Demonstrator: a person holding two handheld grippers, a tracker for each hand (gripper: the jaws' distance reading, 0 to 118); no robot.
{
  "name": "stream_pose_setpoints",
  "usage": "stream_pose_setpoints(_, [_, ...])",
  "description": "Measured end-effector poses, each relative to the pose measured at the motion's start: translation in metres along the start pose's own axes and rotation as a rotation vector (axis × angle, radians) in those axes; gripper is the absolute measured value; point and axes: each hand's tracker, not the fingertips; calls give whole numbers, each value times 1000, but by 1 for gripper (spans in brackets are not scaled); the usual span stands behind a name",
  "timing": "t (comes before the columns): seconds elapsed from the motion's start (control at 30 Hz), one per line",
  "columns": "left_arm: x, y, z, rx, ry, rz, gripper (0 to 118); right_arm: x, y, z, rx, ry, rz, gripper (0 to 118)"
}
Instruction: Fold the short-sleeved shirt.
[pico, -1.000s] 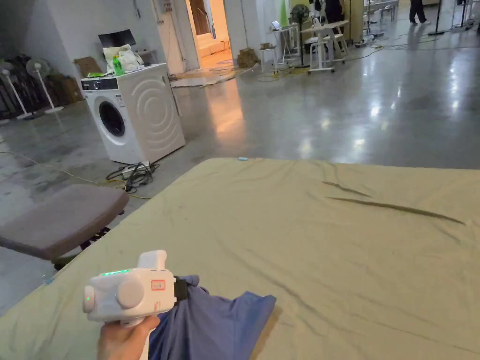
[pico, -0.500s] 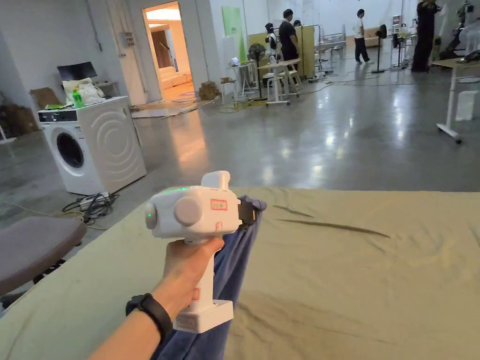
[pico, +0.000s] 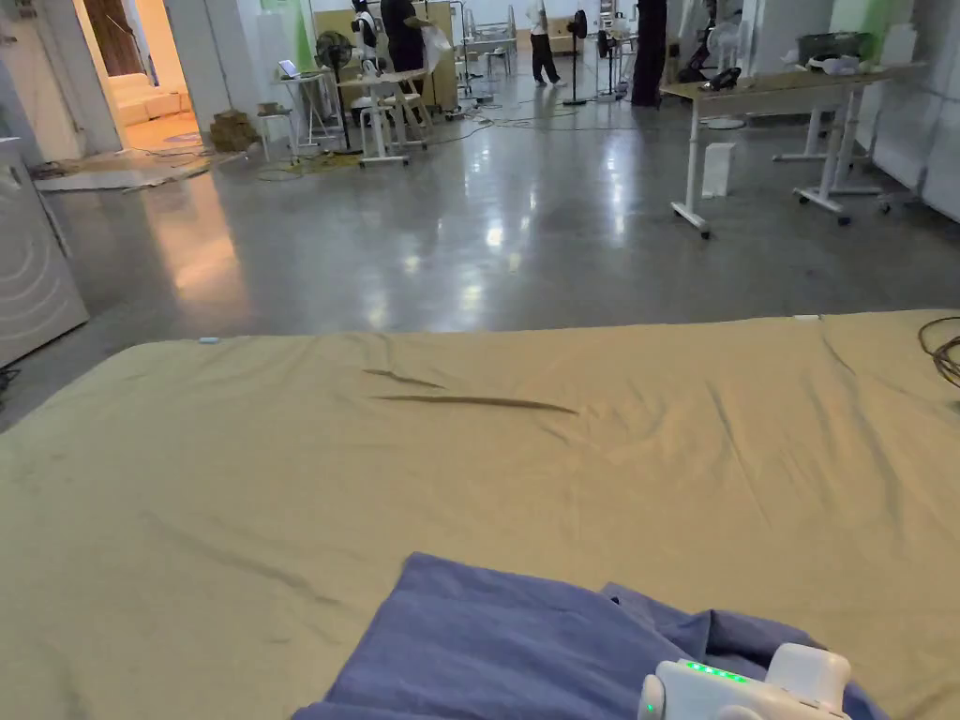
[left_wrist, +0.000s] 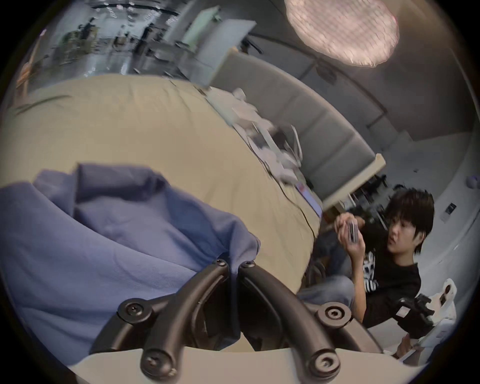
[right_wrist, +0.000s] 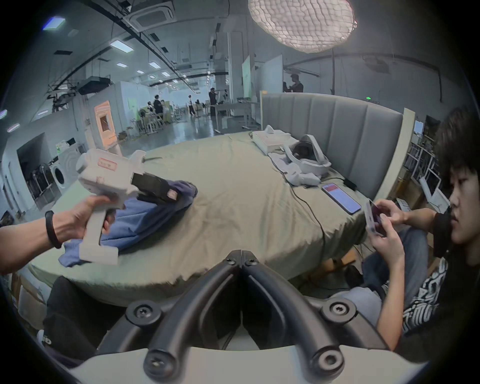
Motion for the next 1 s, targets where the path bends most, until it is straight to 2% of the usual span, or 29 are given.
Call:
stream_pose_setpoints(0.07, [5, -19, -14, -6, -25, 51, 4, 4, -3, 0, -1, -18, -1, 0])
stream_pose_setpoints(0.17, [-3, -34, -5, 0, -18, 20, 6, 7, -2, -5, -1, -5, -17, 0])
stream_pose_setpoints(0.2, [-6, -37, 2, -5, -18, 6, 13, 7, -2, -8, 6, 6, -18, 0])
stream_pose_setpoints(0.23, [-10, -35, 25, 1, -13, -3, 28, 4, 1, -11, 16, 22, -19, 0])
stream_pose_setpoints(0.27, [-13, -36, 45, 37, -8, -10, 50, 1, 4, -14, 32, 33, -19, 0])
stream_pose_setpoints(0.3, [-19, -35, 75, 100, -4, 2, 56, -7, 9, -16, 59, 53, -20, 0])
stream_pose_setpoints(0.37, [-22, -40, 132, 211, 42, 9, 57, -18, 21, -20, 122, 85, -32, 0])
stream_pose_setpoints(0.43, [-17, -50, 200, 354, 148, -53, 59, -28, 34, -24, 174, 156, -38, 3])
stream_pose_setpoints(0.47, [-11, -56, 230, 402, 199, -86, 63, -34, 40, -25, 197, 184, -29, 13])
stream_pose_setpoints(0.5, [-3, -64, 260, 456, 244, -116, 68, -40, 47, -25, 224, 212, -8, 32])
stream_pose_setpoints(0.53, [6, -72, 290, 505, 302, -117, 76, -49, 54, -23, 253, 229, 20, 58])
stream_pose_setpoints(0.57, [14, -81, 314, 557, 331, -114, 84, -58, 59, -20, 279, 236, 44, 94])
stream_pose_setpoints(0.6, [26, -94, 341, 624, 353, -121, 88, -67, 65, -16, 312, 262, 70, 108])
stream_pose_setpoints(0.63, [39, -107, 367, 699, 373, -132, 90, -74, 70, -10, 353, 282, 97, 112])
stream_pose_setpoints(0.73, [73, -140, 416, 875, 492, -145, 90, -94, 82, 4, 439, 318, 129, 112])
stream_pose_setpoints(0.83, [94, -171, 438, 949, 635, -148, 93, -107, 90, 7, 457, 347, 134, 113])
stream_pose_setpoints(0.87, [99, -178, 442, 962, 683, -151, 96, -110, 91, 8, 463, 359, 136, 113])
stream_pose_setpoints(0.93, [108, -193, 450, 968, 803, -196, 116, -118, 92, 13, 474, 385, 142, 113])
stream_pose_setpoints(1.0, [111, -200, 451, 947, 872, -209, 118, -122, 90, 14, 480, 398, 151, 113])
